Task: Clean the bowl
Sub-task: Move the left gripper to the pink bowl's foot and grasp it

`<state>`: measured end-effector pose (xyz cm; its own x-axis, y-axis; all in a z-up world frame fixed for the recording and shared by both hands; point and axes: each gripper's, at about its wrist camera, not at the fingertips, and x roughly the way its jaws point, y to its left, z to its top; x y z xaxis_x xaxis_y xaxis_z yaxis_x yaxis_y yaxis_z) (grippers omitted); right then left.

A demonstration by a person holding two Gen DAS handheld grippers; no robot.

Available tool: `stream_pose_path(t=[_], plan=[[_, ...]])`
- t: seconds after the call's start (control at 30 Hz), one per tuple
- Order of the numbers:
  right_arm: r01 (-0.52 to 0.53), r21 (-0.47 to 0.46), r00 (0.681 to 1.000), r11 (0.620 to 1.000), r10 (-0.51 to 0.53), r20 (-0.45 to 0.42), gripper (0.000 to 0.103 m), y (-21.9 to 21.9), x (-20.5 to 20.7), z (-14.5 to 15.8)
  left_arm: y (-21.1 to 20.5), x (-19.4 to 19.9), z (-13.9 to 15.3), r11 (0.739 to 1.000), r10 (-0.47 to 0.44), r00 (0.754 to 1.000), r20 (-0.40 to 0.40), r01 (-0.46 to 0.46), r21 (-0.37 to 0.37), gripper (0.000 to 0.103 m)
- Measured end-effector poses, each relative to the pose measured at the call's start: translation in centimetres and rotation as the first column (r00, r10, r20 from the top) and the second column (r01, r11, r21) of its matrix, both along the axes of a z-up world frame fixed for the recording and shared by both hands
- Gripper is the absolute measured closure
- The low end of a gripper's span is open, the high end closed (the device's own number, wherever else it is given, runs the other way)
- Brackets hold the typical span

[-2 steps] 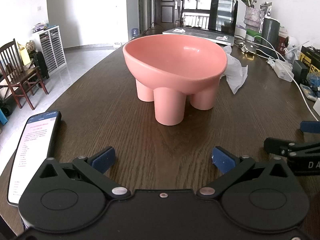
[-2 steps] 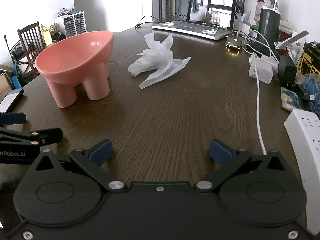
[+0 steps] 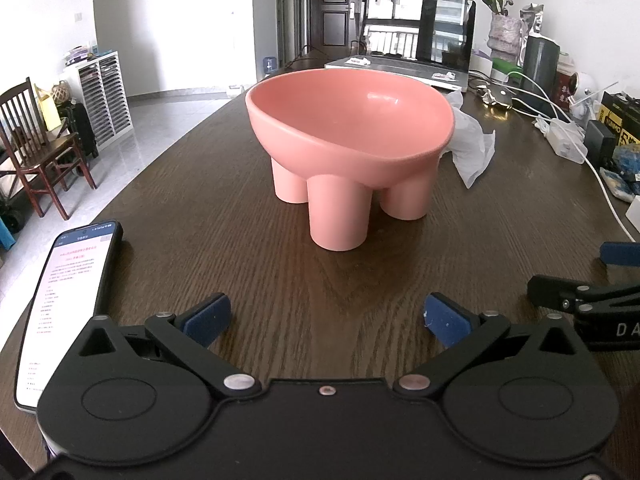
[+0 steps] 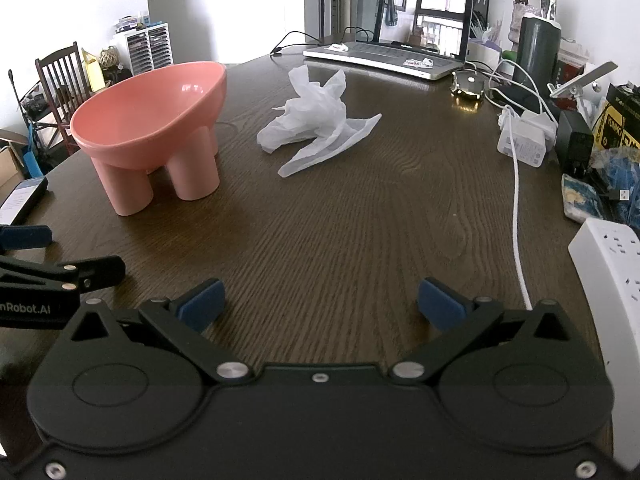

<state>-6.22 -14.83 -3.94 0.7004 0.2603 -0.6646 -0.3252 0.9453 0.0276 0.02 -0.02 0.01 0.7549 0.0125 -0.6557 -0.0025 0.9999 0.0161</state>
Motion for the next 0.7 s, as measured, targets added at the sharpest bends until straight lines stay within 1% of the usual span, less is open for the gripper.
stream_pose_path(t=[0.57,0.7], plan=[[-0.001,-0.002,1.0,1.0,0.001,0.0,0.0,-0.08,-0.14,-0.04,-0.04,0.0,-0.12,1.0,0.0,1.0,-0.003,0.0,-0.005,0.0],[-0.033,-0.004,0.999,0.999,0.033,-0.002,0.0,0.29,0.19,-0.17,-0.05,0.12,-0.1,1.0,-0.003,1.0,-0.004,0.003,-0.004,0.0]])
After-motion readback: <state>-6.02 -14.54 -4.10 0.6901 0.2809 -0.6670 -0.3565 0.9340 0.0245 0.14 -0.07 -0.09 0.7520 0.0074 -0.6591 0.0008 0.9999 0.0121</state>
